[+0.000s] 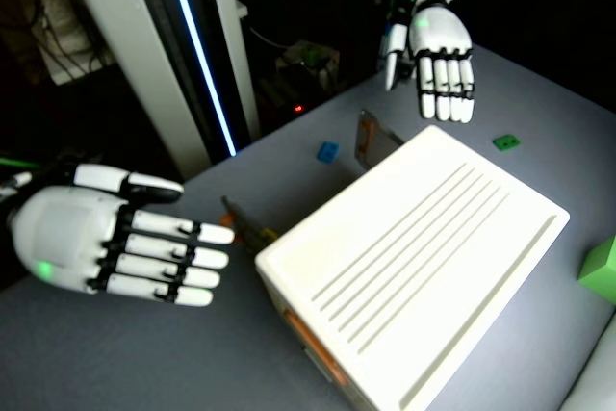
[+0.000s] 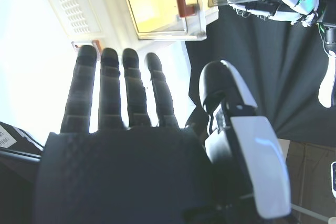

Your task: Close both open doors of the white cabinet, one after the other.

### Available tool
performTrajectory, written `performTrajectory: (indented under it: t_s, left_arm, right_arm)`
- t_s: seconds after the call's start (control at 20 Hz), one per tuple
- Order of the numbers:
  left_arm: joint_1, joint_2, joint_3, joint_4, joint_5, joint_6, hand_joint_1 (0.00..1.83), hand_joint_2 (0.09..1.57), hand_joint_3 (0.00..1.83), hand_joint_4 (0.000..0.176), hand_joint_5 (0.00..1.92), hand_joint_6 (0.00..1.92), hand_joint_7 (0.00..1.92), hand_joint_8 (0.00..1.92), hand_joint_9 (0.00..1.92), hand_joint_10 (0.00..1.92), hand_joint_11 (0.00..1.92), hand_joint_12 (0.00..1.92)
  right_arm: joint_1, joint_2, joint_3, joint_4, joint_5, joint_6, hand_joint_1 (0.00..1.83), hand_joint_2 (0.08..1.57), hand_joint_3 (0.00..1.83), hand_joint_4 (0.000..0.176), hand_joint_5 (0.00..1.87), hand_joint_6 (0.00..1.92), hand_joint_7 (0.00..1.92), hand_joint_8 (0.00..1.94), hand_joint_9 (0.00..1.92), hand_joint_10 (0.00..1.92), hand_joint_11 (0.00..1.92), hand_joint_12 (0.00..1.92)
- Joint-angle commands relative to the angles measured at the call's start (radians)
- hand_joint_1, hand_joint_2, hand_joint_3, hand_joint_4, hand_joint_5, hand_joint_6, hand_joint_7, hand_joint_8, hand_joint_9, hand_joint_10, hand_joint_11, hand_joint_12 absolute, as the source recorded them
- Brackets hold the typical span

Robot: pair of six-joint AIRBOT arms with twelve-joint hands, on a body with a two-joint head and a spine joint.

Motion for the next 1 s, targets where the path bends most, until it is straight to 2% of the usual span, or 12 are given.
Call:
performTrajectory:
  t_s: [0.0, 0.2, 0.35, 0.45, 0.5, 0.55, 0.65, 0.7, 0.75, 0.8, 0.9, 0.95]
  left_arm:
    - [-0.016, -0.003, 0.009, -0.005, -0.101, -0.011, 0.00, 1.48, 0.00, 0.000, 0.08, 0.01, 0.03, 0.00, 0.03, 0.00, 0.00, 0.31]
    - [-0.035, -0.013, 0.017, 0.043, -0.077, -0.040, 0.00, 1.47, 0.00, 0.000, 0.11, 0.00, 0.05, 0.00, 0.06, 0.00, 0.00, 0.36]
    - [-0.051, -0.023, 0.021, 0.071, -0.065, -0.059, 0.00, 1.46, 0.00, 0.000, 0.14, 0.00, 0.09, 0.00, 0.11, 0.00, 0.00, 0.55]
    - [-0.064, -0.034, 0.025, 0.090, -0.053, -0.070, 0.00, 1.46, 0.00, 0.000, 0.13, 0.00, 0.08, 0.00, 0.10, 0.00, 0.00, 0.55]
    - [-0.071, -0.041, 0.030, 0.102, -0.047, -0.080, 0.00, 1.45, 0.00, 0.000, 0.12, 0.00, 0.07, 0.00, 0.11, 0.00, 0.00, 0.69]
    - [-0.080, -0.049, 0.035, 0.116, -0.039, -0.093, 0.00, 1.45, 0.00, 0.000, 0.13, 0.00, 0.09, 0.01, 0.14, 0.01, 0.00, 0.73]
    - [-0.092, -0.058, 0.037, 0.134, -0.028, -0.100, 0.00, 1.45, 0.00, 0.000, 0.12, 0.00, 0.08, 0.00, 0.11, 0.00, 0.00, 0.61]
    - [-0.093, -0.061, 0.038, 0.137, -0.027, -0.101, 0.00, 1.45, 0.00, 0.000, 0.11, 0.00, 0.07, 0.00, 0.08, 0.01, 0.00, 0.50]
    - [-0.095, -0.063, 0.039, 0.139, -0.025, -0.105, 0.00, 1.45, 0.00, 0.000, 0.11, 0.00, 0.06, 0.00, 0.06, 0.01, 0.00, 0.40]
    - [-0.098, -0.066, 0.041, 0.143, -0.022, -0.107, 0.00, 1.44, 0.00, 0.000, 0.11, 0.00, 0.05, 0.00, 0.05, 0.00, 0.00, 0.35]
    - [-0.106, -0.072, 0.045, 0.152, -0.018, -0.112, 0.00, 1.45, 0.00, 0.000, 0.10, 0.00, 0.05, 0.00, 0.06, 0.00, 0.00, 0.35]
    - [-0.114, -0.080, 0.049, 0.158, -0.018, -0.115, 0.00, 1.46, 0.00, 0.000, 0.08, 0.01, 0.03, 0.00, 0.04, 0.00, 0.00, 0.26]
  right_arm:
    - [0.004, 0.003, 0.004, 0.022, 0.119, 0.005, 0.21, 1.45, 0.00, 0.009, 0.17, 0.01, 0.15, 0.00, 0.13, 0.01, 0.17, 0.03]
    - [0.004, 0.003, 0.005, 0.022, 0.119, 0.005, 0.16, 1.45, 0.00, 0.008, 0.15, 0.00, 0.15, 0.01, 0.13, 0.00, 0.16, 0.01]
    - [0.004, 0.003, 0.005, 0.023, 0.118, 0.005, 0.13, 1.46, 0.00, 0.015, 0.15, 0.00, 0.15, 0.00, 0.12, 0.00, 0.15, 0.00]
    - [0.004, 0.003, 0.005, 0.023, 0.118, 0.005, 0.13, 1.45, 0.00, 0.017, 0.16, 0.00, 0.16, 0.00, 0.13, 0.00, 0.16, 0.00]
    - [0.004, 0.003, 0.005, 0.023, 0.118, 0.005, 0.13, 1.45, 0.00, 0.021, 0.16, 0.00, 0.16, 0.00, 0.13, 0.00, 0.16, 0.00]
    - [0.004, 0.003, 0.005, 0.023, 0.118, 0.005, 0.13, 1.44, 0.00, 0.023, 0.16, 0.00, 0.16, 0.00, 0.13, 0.00, 0.16, 0.01]
    - [0.004, 0.003, 0.006, 0.023, 0.118, 0.005, 0.17, 1.44, 0.00, 0.016, 0.17, 0.00, 0.17, 0.00, 0.14, 0.00, 0.17, 0.01]
    - [0.004, 0.003, 0.006, 0.023, 0.118, 0.005, 0.17, 1.44, 0.00, 0.025, 0.17, 0.00, 0.16, 0.00, 0.13, 0.00, 0.17, 0.00]
    - [0.004, 0.003, 0.006, 0.023, 0.118, 0.005, 0.17, 1.44, 0.00, 0.021, 0.17, 0.00, 0.17, 0.00, 0.14, 0.00, 0.17, 0.01]
    - [0.004, 0.003, 0.006, 0.023, 0.118, 0.005, 0.14, 1.44, 0.00, 0.033, 0.16, 0.00, 0.17, 0.00, 0.14, 0.00, 0.17, 0.00]
    - [0.004, 0.003, 0.006, 0.023, 0.118, 0.005, 0.14, 1.45, 0.00, 0.019, 0.16, 0.00, 0.17, 0.00, 0.14, 0.00, 0.17, 0.00]
    - [0.004, 0.003, 0.007, 0.023, 0.118, 0.005, 0.13, 1.44, 0.00, 0.033, 0.16, 0.00, 0.16, 0.00, 0.13, 0.00, 0.17, 0.00]
